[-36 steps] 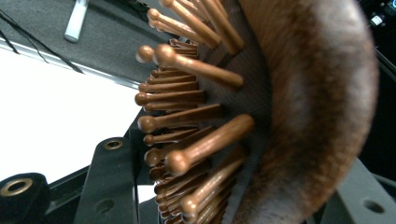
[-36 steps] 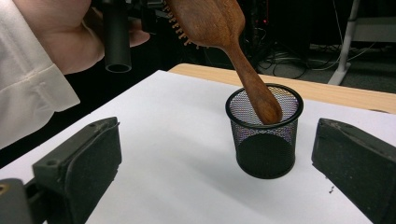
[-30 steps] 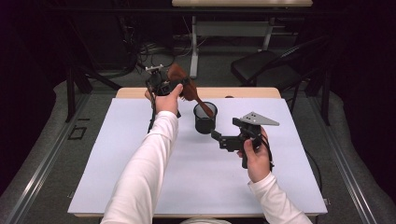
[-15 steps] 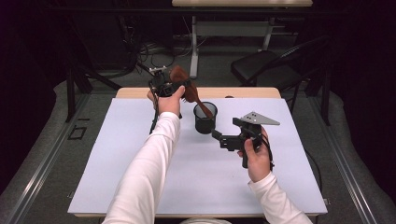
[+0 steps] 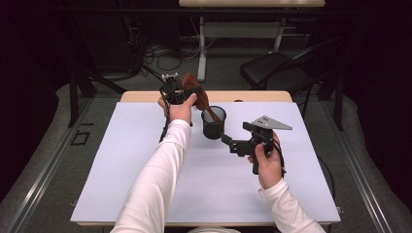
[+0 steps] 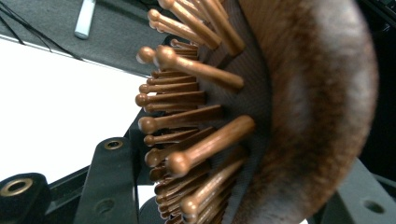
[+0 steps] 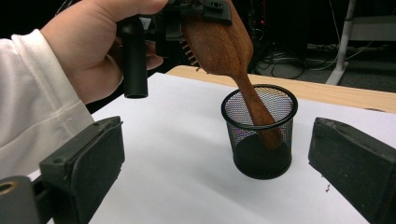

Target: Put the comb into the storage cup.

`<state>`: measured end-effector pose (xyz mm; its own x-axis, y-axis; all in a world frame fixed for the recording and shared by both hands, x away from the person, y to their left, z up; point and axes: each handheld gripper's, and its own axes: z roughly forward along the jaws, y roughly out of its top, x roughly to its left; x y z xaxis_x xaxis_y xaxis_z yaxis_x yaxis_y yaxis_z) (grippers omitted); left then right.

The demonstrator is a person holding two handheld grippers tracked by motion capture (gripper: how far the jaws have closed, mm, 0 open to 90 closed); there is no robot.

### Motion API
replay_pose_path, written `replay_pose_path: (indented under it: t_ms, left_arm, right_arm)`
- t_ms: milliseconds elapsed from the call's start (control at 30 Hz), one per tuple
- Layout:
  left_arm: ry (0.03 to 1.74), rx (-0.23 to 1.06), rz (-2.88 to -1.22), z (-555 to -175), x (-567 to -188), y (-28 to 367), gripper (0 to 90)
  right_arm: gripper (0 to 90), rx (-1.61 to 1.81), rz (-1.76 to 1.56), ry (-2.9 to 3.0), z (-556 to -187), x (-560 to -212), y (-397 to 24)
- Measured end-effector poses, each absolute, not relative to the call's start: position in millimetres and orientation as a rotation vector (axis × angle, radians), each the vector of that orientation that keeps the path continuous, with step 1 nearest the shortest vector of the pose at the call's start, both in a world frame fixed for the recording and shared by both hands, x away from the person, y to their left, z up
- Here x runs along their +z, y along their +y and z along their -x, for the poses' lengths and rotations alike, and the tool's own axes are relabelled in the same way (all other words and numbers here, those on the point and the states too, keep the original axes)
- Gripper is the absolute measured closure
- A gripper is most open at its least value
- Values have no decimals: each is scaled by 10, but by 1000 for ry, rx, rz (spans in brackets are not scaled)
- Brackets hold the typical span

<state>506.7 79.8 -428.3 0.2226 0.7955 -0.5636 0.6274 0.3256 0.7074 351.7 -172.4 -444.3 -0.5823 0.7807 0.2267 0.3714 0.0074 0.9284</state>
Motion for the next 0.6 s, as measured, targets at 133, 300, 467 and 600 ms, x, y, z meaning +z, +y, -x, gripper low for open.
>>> replay_pose_path:
  t_ms: [133,300,467,600]
  left_arm:
    - [1473,200,-1386,-5070,-4303,790,478]
    - [1474,200,-1392,-5078,-4336,769,478]
    - [1479,205,-1389,-5085,-4361,743,478]
    - [1477,213,-1406,-5076,-4382,724,478]
  right_arm:
    - [35,1599,-1187,1938,-3516,-4443,-1725]
    - [37,1601,-1186,1937,-3520,-4444,-1732]
    - [40,1598,-1191,1941,-3533,-4453,-1738]
    - [42,1603,-1191,1933,-3527,-4445,-1748]
